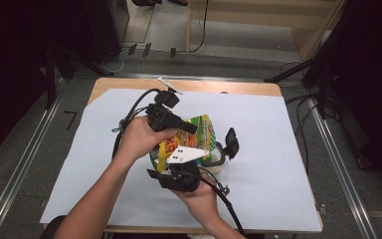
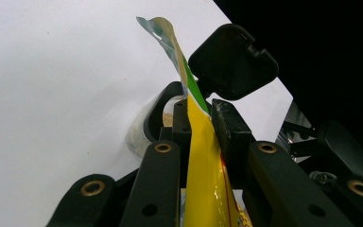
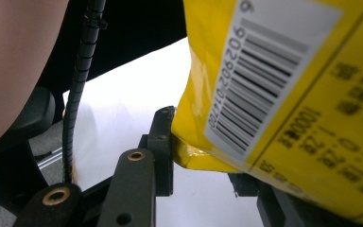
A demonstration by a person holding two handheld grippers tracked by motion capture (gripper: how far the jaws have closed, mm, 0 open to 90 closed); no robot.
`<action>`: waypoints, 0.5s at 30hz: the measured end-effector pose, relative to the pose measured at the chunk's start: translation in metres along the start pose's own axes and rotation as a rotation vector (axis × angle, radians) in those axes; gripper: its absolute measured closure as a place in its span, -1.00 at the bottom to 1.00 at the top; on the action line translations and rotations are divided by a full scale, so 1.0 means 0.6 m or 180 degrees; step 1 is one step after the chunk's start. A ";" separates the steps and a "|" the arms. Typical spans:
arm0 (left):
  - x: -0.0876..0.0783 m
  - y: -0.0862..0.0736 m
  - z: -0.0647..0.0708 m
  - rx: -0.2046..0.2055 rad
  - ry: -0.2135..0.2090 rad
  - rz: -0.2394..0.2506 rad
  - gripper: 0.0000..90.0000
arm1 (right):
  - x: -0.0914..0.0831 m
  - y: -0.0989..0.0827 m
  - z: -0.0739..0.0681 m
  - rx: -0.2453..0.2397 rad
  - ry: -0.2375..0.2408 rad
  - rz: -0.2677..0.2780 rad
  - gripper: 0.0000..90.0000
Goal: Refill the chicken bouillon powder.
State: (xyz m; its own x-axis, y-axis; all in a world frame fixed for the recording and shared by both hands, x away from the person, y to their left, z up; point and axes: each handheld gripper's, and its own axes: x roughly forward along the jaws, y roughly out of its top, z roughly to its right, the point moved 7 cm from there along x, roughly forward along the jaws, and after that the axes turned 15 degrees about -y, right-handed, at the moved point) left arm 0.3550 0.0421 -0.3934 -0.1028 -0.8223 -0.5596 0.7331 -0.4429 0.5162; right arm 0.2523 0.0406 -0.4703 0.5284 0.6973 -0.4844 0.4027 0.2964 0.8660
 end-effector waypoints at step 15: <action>-0.003 0.001 -0.007 -0.0039 0.0014 0.0027 0.78 | -0.001 0.002 -0.002 -0.0020 -0.0002 -0.0018 0.51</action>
State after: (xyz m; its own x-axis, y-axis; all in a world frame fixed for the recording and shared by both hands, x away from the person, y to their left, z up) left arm 0.3584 0.0450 -0.3947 -0.0936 -0.8245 -0.5580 0.7421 -0.4315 0.5130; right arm 0.2517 0.0412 -0.4691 0.5266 0.6952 -0.4892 0.4009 0.3044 0.8641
